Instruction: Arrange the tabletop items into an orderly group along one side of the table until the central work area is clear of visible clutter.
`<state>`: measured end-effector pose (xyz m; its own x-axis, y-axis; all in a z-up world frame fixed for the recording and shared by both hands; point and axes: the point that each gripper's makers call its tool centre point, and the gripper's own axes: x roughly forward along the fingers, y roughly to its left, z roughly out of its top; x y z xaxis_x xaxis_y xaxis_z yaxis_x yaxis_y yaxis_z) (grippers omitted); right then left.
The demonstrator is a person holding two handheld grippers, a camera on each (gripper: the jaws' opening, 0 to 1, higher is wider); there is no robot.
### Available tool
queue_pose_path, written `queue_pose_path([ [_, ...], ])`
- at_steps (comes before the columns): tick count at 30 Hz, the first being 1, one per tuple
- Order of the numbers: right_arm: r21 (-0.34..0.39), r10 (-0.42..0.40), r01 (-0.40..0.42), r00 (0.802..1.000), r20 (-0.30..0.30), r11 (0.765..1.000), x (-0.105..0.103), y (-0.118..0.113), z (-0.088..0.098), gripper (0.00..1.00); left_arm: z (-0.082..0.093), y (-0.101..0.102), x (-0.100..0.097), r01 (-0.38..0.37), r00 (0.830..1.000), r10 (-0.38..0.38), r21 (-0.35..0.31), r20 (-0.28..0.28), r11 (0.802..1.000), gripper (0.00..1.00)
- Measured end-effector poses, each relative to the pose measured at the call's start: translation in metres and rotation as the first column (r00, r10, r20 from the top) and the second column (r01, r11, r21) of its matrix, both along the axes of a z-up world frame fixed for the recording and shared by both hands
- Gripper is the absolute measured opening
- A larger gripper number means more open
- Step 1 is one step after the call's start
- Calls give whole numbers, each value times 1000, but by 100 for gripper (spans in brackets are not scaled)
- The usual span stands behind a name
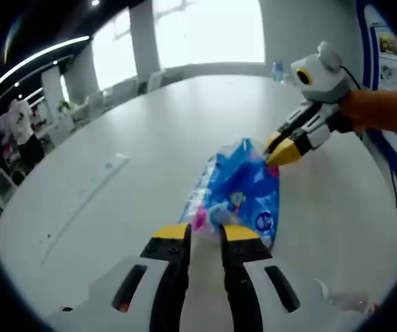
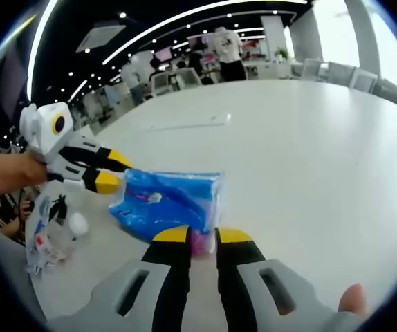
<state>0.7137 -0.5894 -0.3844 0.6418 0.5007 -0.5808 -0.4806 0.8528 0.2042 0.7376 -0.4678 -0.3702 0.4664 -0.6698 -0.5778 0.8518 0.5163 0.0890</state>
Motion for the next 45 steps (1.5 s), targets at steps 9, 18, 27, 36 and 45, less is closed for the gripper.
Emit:
queue_pose_path([
  [9, 0, 0, 0, 1000, -1, 1000, 1, 0, 0, 14, 0, 0, 2, -7, 1000, 7, -5, 3, 1000, 14],
  [18, 7, -3, 3, 1000, -2, 1000, -1, 2, 1, 15, 2, 4, 1, -12, 1000, 12, 2, 2, 1000, 16],
  [27, 10, -4, 4, 1000, 0, 1000, -1, 2, 3, 14, 3, 10, 0, -21, 1000, 21, 5, -4, 1000, 17],
  [36, 9, 1, -1, 1000, 3, 1000, -1, 6, 5, 15, 2, 13, -4, -23, 1000, 23, 9, -10, 1000, 18],
  [45, 7, 0, 0, 1000, 3, 1000, -2, 5, 6, 15, 4, 12, -4, -26, 1000, 26, 1, -11, 1000, 21],
])
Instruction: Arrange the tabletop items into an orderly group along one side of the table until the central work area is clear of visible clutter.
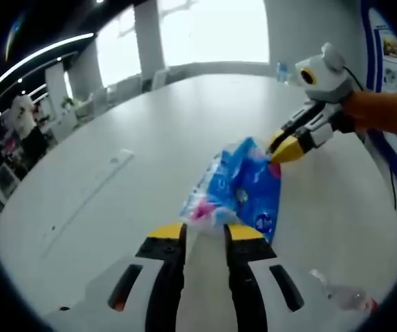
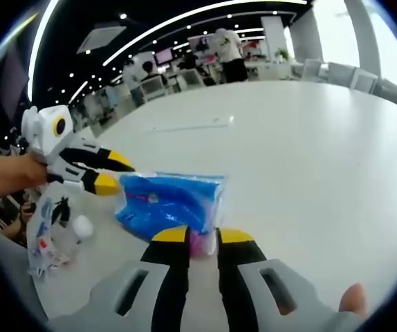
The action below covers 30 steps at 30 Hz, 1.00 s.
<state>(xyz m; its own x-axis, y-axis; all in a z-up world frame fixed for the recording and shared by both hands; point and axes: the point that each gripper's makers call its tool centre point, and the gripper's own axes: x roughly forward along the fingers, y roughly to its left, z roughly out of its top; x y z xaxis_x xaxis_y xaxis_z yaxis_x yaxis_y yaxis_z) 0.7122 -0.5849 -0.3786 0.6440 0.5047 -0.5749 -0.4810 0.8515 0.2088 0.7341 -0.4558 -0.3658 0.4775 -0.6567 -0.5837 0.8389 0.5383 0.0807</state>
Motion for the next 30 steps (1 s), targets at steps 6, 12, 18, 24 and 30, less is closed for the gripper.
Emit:
queue_pose_path([
  [6, 1, -4, 4, 1000, 3, 1000, -2, -1, 2, 15, 0, 1, 0, -5, 1000, 5, 5, -4, 1000, 24],
  [12, 2, -7, 7, 1000, 9, 1000, -3, -1, 5, 15, 0, 3, -1, -11, 1000, 11, 9, -2, 1000, 25],
  [18, 8, -12, 12, 1000, 18, 1000, -1, -1, 8, 16, 2, 6, 1, -19, 1000, 19, 11, 0, 1000, 26],
  [24, 8, -17, 17, 1000, 25, 1000, 0, -3, 12, 16, 3, 11, 0, -30, 1000, 30, 13, -2, 999, 26],
  [30, 23, -29, 28, 998, 50, 999, 0, -4, 24, 16, 10, 21, -1, -40, 999, 40, 13, 7, 999, 27],
])
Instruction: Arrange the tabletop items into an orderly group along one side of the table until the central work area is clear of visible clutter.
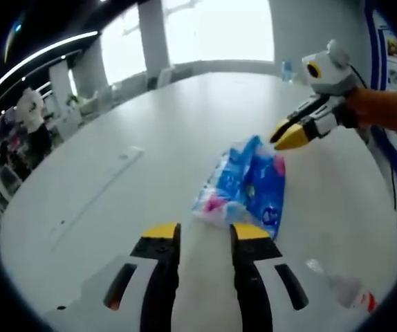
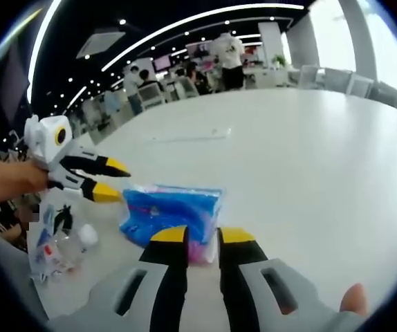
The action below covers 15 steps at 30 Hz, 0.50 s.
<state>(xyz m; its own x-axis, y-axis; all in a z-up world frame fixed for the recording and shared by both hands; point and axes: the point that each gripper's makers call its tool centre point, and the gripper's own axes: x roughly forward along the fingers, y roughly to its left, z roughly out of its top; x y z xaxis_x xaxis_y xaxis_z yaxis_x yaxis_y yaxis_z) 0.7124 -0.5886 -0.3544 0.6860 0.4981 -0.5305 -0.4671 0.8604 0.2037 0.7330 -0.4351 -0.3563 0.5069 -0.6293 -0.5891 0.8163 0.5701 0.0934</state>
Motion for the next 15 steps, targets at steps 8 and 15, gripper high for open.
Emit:
queue_pose_path([
  [8, -1, -4, 4, 1000, 29, 1000, -5, 0, 15, 17, 17, 10, -9, -18, 1000, 19, -36, 19, 999, 28],
  [15, -9, 8, -8, 999, 52, 1000, -12, 6, 29, 17, 32, 15, -20, -12, 999, 14, -55, 36, 998, 29],
])
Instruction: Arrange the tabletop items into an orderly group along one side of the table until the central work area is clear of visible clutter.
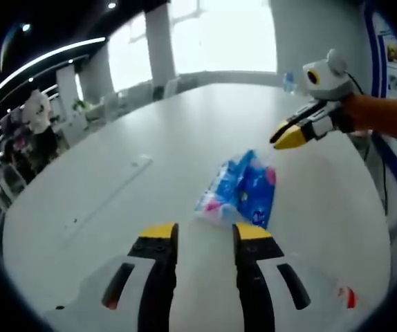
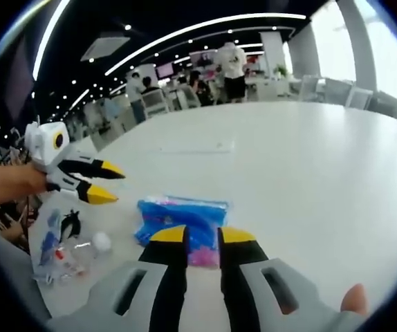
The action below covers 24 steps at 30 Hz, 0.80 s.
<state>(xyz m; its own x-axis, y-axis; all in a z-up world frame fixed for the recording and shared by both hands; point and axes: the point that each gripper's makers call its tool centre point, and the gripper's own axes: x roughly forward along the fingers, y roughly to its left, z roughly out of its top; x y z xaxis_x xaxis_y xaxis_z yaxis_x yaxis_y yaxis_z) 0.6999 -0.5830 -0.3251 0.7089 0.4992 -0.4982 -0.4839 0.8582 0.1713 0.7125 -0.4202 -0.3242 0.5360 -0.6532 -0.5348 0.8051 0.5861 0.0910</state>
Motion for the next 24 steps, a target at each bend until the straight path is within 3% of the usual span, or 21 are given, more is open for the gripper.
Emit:
queue_pose_path([
  [10, -54, 67, -65, 997, 34, 996, -17, 20, 14, 20, 13, 12, -20, 4, 1000, -4, -20, 17, 1000, 31],
  [24, -57, 126, -122, 990, 64, 991, -39, 43, 32, 29, 31, 32, -60, 25, 999, -24, -54, 26, 998, 37],
])
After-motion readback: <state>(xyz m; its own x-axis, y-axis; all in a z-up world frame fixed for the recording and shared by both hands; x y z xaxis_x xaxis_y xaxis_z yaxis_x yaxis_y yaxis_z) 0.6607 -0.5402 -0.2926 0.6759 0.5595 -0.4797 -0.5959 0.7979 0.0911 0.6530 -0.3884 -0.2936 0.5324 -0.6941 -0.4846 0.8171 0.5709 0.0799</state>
